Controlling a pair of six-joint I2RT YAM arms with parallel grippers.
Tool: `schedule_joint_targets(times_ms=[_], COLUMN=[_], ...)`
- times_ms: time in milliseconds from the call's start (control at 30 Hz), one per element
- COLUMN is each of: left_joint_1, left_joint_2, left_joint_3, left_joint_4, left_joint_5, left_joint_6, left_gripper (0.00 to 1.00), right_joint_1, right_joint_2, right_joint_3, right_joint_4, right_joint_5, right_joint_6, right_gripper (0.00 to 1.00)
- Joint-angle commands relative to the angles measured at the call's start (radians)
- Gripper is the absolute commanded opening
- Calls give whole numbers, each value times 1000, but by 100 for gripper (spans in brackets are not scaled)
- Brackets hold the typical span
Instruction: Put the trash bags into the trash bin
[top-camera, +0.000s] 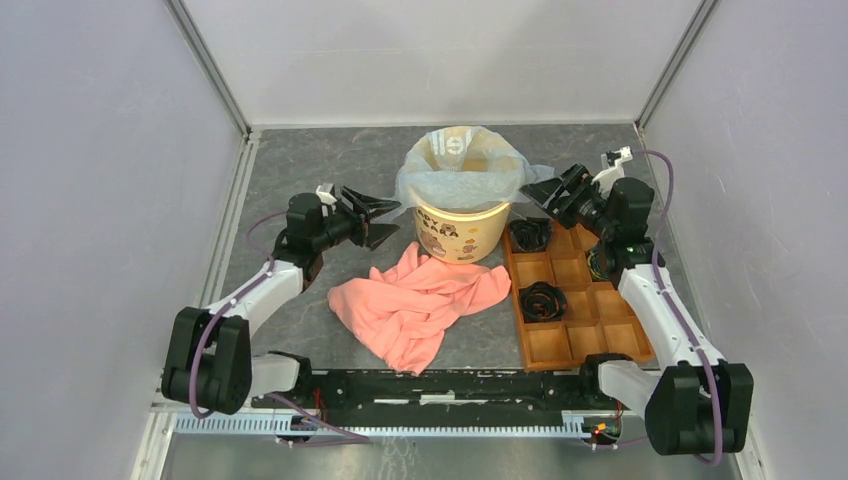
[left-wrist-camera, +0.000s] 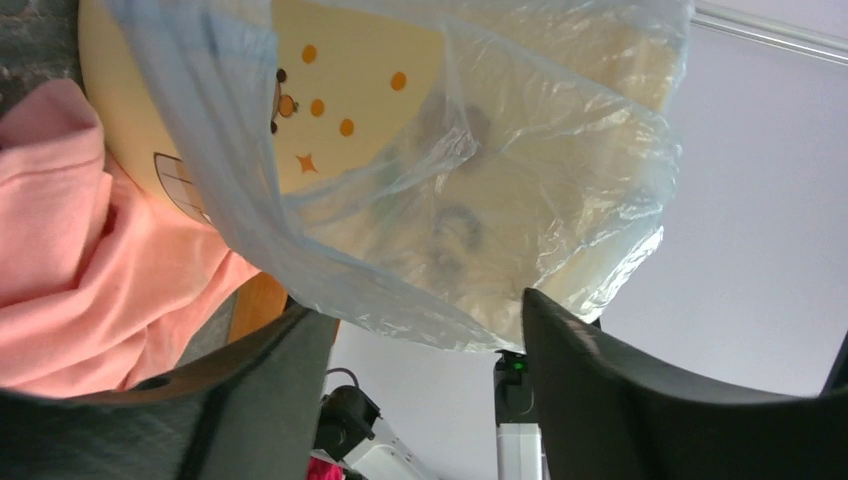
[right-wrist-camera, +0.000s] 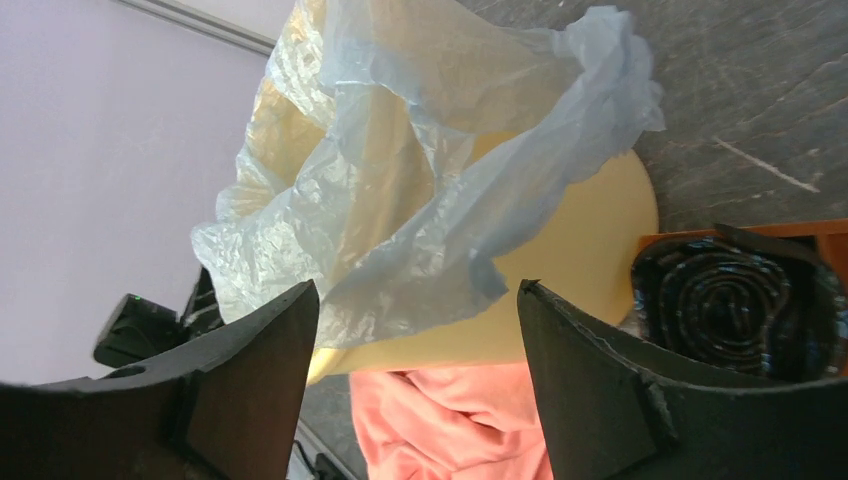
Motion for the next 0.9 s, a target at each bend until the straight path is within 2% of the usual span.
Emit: schedule_joint_targets(times_ms=[0, 100, 167, 233, 333, 367, 467, 667, 867], left_joint_1=[-4, -4, -4, -4, -4, -4, -4, -4, -4], left_joint_2=[37, 54, 61, 66, 58, 49, 0, -95, -87], left_joint_3=[-2, -9, -13, -5, 10, 10, 1, -45, -54], left_joint_4=[106, 96, 112, 110, 56, 32, -66, -211, -277], left_joint_5=[-25, -35, -38, -26, -18, -15, -13, -27, -32], left_joint_6=[-35, -3, 8, 34, 94, 117, 204, 356, 439], left_gripper=[63, 52, 38, 25, 5, 2, 2, 2, 2], right_joint_1=[24, 36, 39, 39, 39, 39, 40, 39, 39], right_joint_2=[26, 28, 26, 18, 9, 4, -18, -72, -52], right_joint_3=[-5, -18, -29, -37, -35, -35, -47, -85, -81], right_joint_4=[128, 134, 135, 119, 67, 49, -22, -119, -180], right_joint_5=[15, 31, 29, 36, 40, 40, 34, 23, 16], right_joint_6=[75, 77, 72, 51, -8, -30, -113, -250, -382], right_gripper=[68, 57, 39, 25, 8, 5, 0, 0, 0])
